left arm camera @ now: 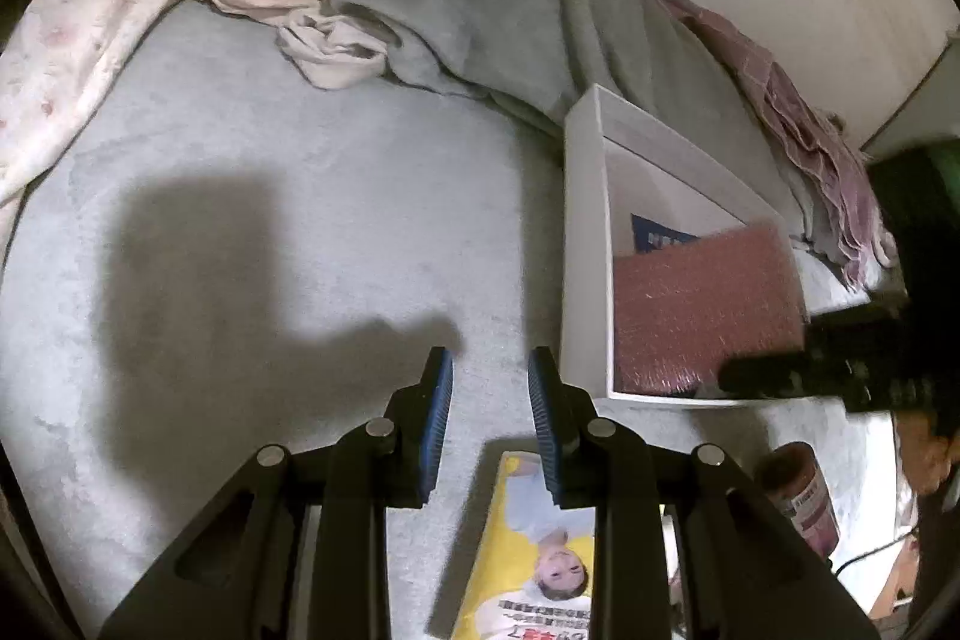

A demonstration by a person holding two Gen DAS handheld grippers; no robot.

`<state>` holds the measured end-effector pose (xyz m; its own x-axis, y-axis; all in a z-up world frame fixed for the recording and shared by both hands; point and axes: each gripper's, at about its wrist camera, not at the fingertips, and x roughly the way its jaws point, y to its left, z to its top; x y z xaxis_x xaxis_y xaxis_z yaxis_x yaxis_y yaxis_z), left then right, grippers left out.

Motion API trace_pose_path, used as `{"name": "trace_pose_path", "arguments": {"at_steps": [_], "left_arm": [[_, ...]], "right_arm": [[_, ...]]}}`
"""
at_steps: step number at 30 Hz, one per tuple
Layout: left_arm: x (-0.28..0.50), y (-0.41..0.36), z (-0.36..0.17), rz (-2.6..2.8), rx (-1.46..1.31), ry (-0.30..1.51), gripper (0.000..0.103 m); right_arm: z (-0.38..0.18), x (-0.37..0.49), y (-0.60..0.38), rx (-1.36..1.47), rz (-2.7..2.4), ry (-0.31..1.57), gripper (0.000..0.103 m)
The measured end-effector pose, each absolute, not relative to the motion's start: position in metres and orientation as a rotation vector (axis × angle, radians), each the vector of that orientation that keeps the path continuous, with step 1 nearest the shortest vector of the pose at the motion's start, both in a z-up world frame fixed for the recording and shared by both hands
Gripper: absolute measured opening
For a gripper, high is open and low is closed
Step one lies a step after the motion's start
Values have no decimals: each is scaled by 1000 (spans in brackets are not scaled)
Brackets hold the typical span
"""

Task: Organize soft objects
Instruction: 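Lower the pink sponge into the white box and open the right gripper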

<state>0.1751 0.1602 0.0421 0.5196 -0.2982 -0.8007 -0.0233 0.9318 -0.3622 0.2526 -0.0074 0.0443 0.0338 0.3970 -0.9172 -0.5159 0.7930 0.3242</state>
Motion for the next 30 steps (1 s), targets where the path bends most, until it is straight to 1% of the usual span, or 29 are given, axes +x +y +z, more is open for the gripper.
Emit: {"name": "trace_pose_path", "arguments": {"at_steps": [2, 3, 4, 5, 7, 8, 9, 13, 14, 15, 16, 17, 18, 22, 26, 28, 30], "left_arm": [[177, 155, 40, -182, -339, 1020, 25], [177, 155, 39, -182, -332, 1021, 25], [177, 152, 39, -183, -324, 1024, 25], [177, 151, 38, -184, -323, 1026, 25], [178, 150, 37, -182, -324, 1034, 25], [178, 148, 37, -181, -323, 1037, 25], [178, 147, 37, -181, -320, 1037, 25], [180, 145, 38, -183, -327, 1036, 25], [180, 144, 38, -189, -327, 1035, 25], [180, 142, 38, -193, -322, 1035, 25], [179, 141, 38, -196, -316, 1036, 25], [179, 139, 38, -196, -308, 1036, 25], [180, 138, 38, -196, -306, 1037, 25], [181, 136, 38, -197, -295, 1040, 25], [180, 138, 39, -189, -297, 1036, 25], [180, 138, 39, -183, -292, 1035, 25], [179, 138, 40, -179, -291, 1035, 25]], "right_arm": [[36, 269, -14, -91, 605, 1409, 22], [33, 277, -18, -69, 548, 1416, 26], [31, 283, -27, -10, 485, 1409, 29], [32, 287, -36, 66, 454, 1388, 29], [34, 288, -61, 280, 425, 1312, 41], [35, 285, -70, 353, 412, 1272, 51], [35, 281, -79, 427, 392, 1218, 56], [24, 264, -97, 614, 365, 1123, 56], [19, 260, -102, 666, 363, 1109, 56], [14, 255, -106, 725, 367, 1086, 52], [13, 252, -106, 746, 364, 1067, 40], [12, 250, -105, 748, 357, 1051, 32], [13, 250, -101, 736, 348, 1046, 20], [22, 244, -104, 672, 402, 1043, 18], [45, 249, -92, 450, 493, 1096, 18], [56, 254, -90, 319, 520, 1165, 18], [61, 263, -85, 179, 566, 1280, 18]]}}
